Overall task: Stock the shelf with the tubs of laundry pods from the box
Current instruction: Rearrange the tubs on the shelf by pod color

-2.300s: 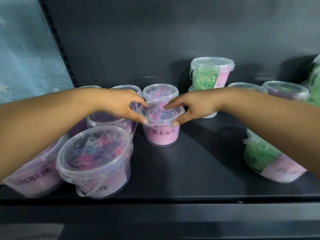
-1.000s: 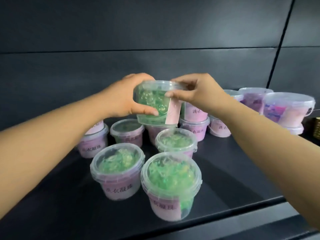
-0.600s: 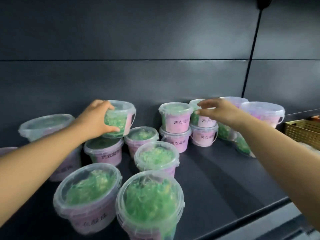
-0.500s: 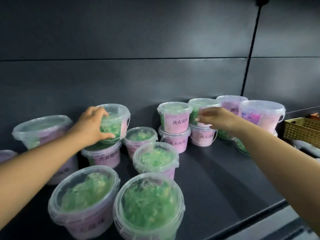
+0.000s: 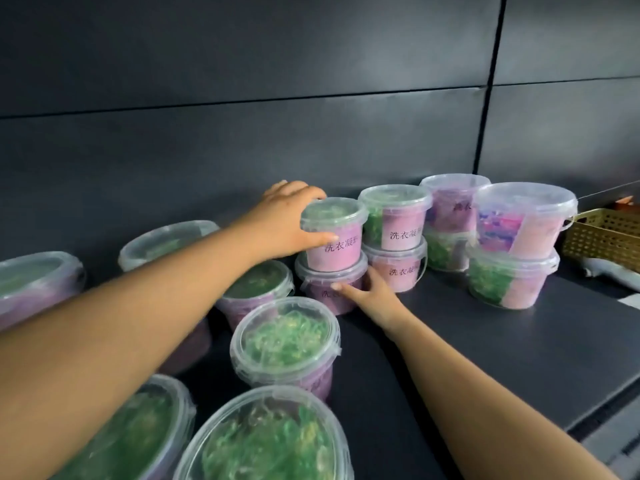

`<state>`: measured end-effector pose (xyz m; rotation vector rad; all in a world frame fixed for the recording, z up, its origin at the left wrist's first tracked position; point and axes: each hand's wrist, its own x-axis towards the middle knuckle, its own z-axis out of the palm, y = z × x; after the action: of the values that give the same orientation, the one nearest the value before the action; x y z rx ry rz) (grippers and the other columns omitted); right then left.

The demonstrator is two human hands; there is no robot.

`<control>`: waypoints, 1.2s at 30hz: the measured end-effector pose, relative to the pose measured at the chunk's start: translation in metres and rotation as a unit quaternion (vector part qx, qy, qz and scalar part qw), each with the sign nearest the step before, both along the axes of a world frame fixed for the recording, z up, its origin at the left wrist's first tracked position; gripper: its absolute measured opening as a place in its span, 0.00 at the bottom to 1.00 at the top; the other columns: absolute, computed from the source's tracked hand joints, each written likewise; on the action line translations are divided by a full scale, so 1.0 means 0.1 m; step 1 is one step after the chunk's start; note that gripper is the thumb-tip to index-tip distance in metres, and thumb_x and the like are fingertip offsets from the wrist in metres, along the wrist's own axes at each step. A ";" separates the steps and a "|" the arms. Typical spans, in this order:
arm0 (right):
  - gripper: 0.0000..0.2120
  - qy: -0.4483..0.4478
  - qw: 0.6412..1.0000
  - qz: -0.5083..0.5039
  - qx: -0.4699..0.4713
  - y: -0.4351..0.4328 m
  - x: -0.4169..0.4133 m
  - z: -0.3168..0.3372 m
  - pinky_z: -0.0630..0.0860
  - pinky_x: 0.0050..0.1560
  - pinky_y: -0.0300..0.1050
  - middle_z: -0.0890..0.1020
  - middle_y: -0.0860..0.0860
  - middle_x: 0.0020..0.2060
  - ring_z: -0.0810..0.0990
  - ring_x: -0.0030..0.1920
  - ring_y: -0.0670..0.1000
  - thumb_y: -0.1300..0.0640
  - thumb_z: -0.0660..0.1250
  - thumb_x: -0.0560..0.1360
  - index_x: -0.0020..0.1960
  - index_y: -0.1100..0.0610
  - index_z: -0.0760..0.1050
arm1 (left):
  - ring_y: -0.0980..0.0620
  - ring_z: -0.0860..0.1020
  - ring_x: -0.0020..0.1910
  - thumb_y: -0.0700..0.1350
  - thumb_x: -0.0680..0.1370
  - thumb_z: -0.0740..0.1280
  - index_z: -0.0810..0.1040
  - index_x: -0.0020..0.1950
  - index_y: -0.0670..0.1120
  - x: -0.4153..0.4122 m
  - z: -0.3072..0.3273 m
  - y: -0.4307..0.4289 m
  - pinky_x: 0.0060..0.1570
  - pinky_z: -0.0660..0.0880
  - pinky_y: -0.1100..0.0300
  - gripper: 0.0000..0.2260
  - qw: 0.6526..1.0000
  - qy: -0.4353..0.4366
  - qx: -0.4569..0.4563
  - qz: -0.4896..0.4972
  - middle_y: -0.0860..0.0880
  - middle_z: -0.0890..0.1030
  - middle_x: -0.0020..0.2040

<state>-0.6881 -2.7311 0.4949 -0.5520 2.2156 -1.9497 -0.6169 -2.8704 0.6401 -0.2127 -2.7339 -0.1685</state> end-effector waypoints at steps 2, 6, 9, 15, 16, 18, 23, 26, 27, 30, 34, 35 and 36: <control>0.36 -0.009 0.999 -0.010 -0.044 -0.07 -0.03 -0.01 0.69 0.63 0.41 0.73 0.50 0.64 0.72 0.63 0.47 0.56 0.75 0.67 0.70 0.58 0.63 | 0.46 0.55 0.74 0.58 0.71 0.69 0.62 0.73 0.53 -0.27 -0.09 0.08 0.72 0.51 0.57 0.33 0.998 -0.057 -0.007 0.027 0.49 0.61 0.74; 0.38 0.000 0.999 -0.031 -0.045 -0.11 -0.07 -0.05 0.68 0.62 0.38 0.73 0.47 0.61 0.71 0.62 0.45 0.53 0.77 0.65 0.69 0.57 0.62 | 0.50 0.60 0.73 0.55 0.71 0.71 0.64 0.72 0.54 -0.45 -0.18 0.06 0.68 0.57 0.62 0.32 0.997 -0.071 0.022 0.018 0.49 0.63 0.74; 0.41 -0.023 0.998 -0.030 -0.056 -0.02 -0.05 -0.08 0.71 0.65 0.46 0.76 0.49 0.61 0.75 0.61 0.48 0.50 0.79 0.60 0.68 0.56 0.65 | 0.50 0.68 0.69 0.53 0.69 0.73 0.69 0.69 0.54 -0.35 -0.11 -0.05 0.64 0.63 0.62 0.30 0.994 -0.030 0.103 0.032 0.49 0.71 0.70; 0.35 -0.038 0.993 0.001 -0.109 0.23 0.13 -0.05 0.74 0.63 0.48 0.78 0.50 0.58 0.77 0.59 0.48 0.54 0.80 0.56 0.59 0.49 0.68 | 0.51 0.64 0.71 0.51 0.69 0.73 0.69 0.69 0.52 -0.03 0.07 -0.27 0.64 0.54 0.68 0.29 0.996 0.009 0.055 0.067 0.49 0.67 0.72; 0.38 -0.030 0.994 0.003 -0.109 0.27 0.17 -0.04 0.74 0.63 0.48 0.78 0.49 0.58 0.77 0.59 0.48 0.53 0.81 0.53 0.59 0.48 0.68 | 0.51 0.64 0.71 0.51 0.69 0.73 0.69 0.69 0.52 0.01 0.07 -0.31 0.64 0.55 0.67 0.30 0.997 0.002 0.040 0.072 0.49 0.67 0.72; 0.43 0.001 0.996 0.007 -0.094 0.36 0.25 -0.03 0.72 0.63 0.44 0.76 0.47 0.58 0.76 0.60 0.45 0.53 0.83 0.50 0.60 0.47 0.67 | 0.50 0.64 0.72 0.53 0.70 0.72 0.68 0.70 0.53 0.05 0.05 -0.35 0.65 0.57 0.64 0.30 0.996 -0.027 0.013 0.083 0.49 0.67 0.72; 0.44 0.013 0.996 0.004 -0.092 0.48 0.33 -0.05 0.72 0.61 0.41 0.76 0.45 0.59 0.75 0.59 0.42 0.49 0.83 0.47 0.60 0.45 0.67 | 0.50 0.62 0.73 0.55 0.71 0.70 0.65 0.71 0.54 0.11 -0.06 -0.37 0.68 0.58 0.61 0.30 0.988 -0.105 -0.049 0.098 0.48 0.64 0.74; 0.48 -0.006 0.996 -0.011 -0.086 0.49 0.32 -0.05 0.73 0.63 0.47 0.78 0.45 0.58 0.76 0.59 0.44 0.39 0.81 0.44 0.61 0.46 0.69 | 0.48 0.63 0.72 0.58 0.72 0.67 0.63 0.72 0.57 0.16 0.00 -0.34 0.70 0.58 0.49 0.29 0.975 -0.128 -0.095 0.153 0.52 0.64 0.74; 0.45 -0.009 0.996 -0.015 -0.084 0.49 0.32 -0.05 0.73 0.64 0.48 0.78 0.45 0.58 0.77 0.59 0.44 0.40 0.80 0.45 0.60 0.45 0.69 | 0.48 0.64 0.71 0.60 0.73 0.66 0.63 0.71 0.58 0.19 0.03 -0.34 0.70 0.57 0.44 0.28 0.966 -0.136 -0.125 0.178 0.53 0.65 0.73; 0.38 -0.009 0.997 -0.019 -0.079 0.48 0.35 -0.05 0.73 0.64 0.48 0.79 0.44 0.56 0.77 0.58 0.44 0.41 0.78 0.48 0.56 0.42 0.69 | 0.48 0.69 0.66 0.62 0.72 0.65 0.64 0.67 0.57 0.25 0.09 -0.37 0.67 0.58 0.41 0.26 0.951 -0.152 -0.167 0.212 0.52 0.70 0.67; 0.38 -0.008 0.995 -0.033 -0.091 0.46 0.38 -0.01 0.74 0.61 0.45 0.80 0.45 0.55 0.78 0.57 0.45 0.42 0.77 0.49 0.57 0.46 0.71 | 0.47 0.70 0.61 0.60 0.71 0.68 0.65 0.64 0.54 0.25 0.12 -0.39 0.63 0.64 0.44 0.26 0.945 -0.173 -0.155 0.228 0.51 0.72 0.64; 0.37 -0.009 0.994 -0.040 -0.106 0.47 0.38 0.00 0.75 0.59 0.44 0.80 0.46 0.55 0.79 0.56 0.45 0.43 0.78 0.50 0.57 0.47 0.72 | 0.47 0.70 0.57 0.58 0.70 0.70 0.65 0.63 0.54 0.24 0.13 -0.39 0.62 0.65 0.45 0.25 0.940 -0.184 -0.160 0.237 0.51 0.72 0.62; 0.33 -0.008 0.991 -0.049 -0.123 0.49 0.38 0.02 0.75 0.57 0.42 0.81 0.47 0.54 0.79 0.56 0.45 0.46 0.79 0.54 0.56 0.48 0.73 | 0.48 0.70 0.54 0.56 0.70 0.70 0.65 0.63 0.54 0.24 0.15 -0.39 0.62 0.66 0.44 0.25 0.934 -0.195 -0.170 0.245 0.50 0.73 0.61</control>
<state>-0.6501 -2.6821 0.4972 -0.4623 2.0426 -2.2876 -0.5934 -2.9096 0.6547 0.4624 -3.0867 0.4499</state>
